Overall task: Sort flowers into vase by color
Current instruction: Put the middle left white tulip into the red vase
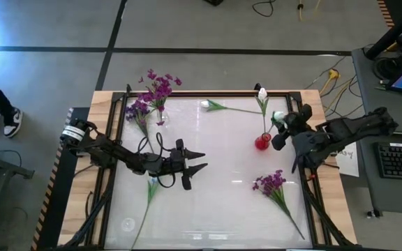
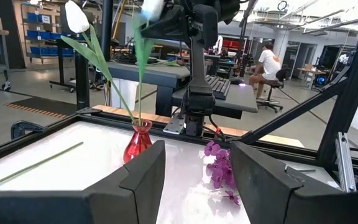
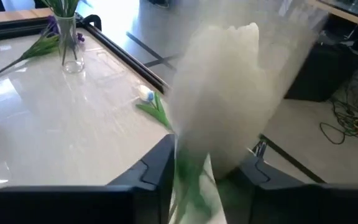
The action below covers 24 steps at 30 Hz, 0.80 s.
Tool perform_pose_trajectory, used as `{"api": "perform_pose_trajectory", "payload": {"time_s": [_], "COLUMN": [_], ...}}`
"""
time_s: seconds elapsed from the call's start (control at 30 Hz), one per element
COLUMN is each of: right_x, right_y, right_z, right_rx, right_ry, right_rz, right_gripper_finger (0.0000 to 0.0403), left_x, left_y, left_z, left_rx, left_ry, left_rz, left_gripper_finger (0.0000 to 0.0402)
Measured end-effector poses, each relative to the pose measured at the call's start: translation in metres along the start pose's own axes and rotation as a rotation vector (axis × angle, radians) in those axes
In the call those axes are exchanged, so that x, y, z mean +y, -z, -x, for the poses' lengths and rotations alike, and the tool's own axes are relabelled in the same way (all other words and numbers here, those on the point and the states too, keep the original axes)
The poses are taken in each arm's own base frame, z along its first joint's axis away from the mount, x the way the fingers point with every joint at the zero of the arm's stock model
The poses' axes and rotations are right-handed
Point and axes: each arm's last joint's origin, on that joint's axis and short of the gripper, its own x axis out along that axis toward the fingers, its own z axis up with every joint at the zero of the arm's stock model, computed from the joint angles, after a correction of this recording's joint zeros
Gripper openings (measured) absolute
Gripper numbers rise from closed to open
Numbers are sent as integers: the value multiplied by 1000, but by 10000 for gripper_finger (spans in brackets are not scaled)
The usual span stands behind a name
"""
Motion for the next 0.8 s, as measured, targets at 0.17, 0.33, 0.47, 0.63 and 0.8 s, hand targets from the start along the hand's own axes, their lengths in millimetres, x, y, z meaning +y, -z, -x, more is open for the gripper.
{"api": "perform_pose_trajectory", "payload": {"time_s": [0.17,0.33,0.47,0.63,0.8], "right_x": [-1,-3,-3,-9,-14], "right_y": [0,-1,-3,-3,1], "right_z": [0,2,4,8,10], "right_rx": [-1,-1,17,72,145], "right_ry": [-1,-11,-57,-87,-92], "right_rz": [-16,-35,-64,-112,-158], "right_gripper_finger": [132,167,196,220,235], "left_x": [0,0,0,0,-3], "left_y": [0,0,5,4,-3], "left_z": [0,0,0,0,-3], "left_rx": [0,3,48,101,157], "left_ry": [0,0,-5,-15,-26], "left_rz": [3,32,60,80,59], "left_gripper_finger": [169,169,169,169,169]}}
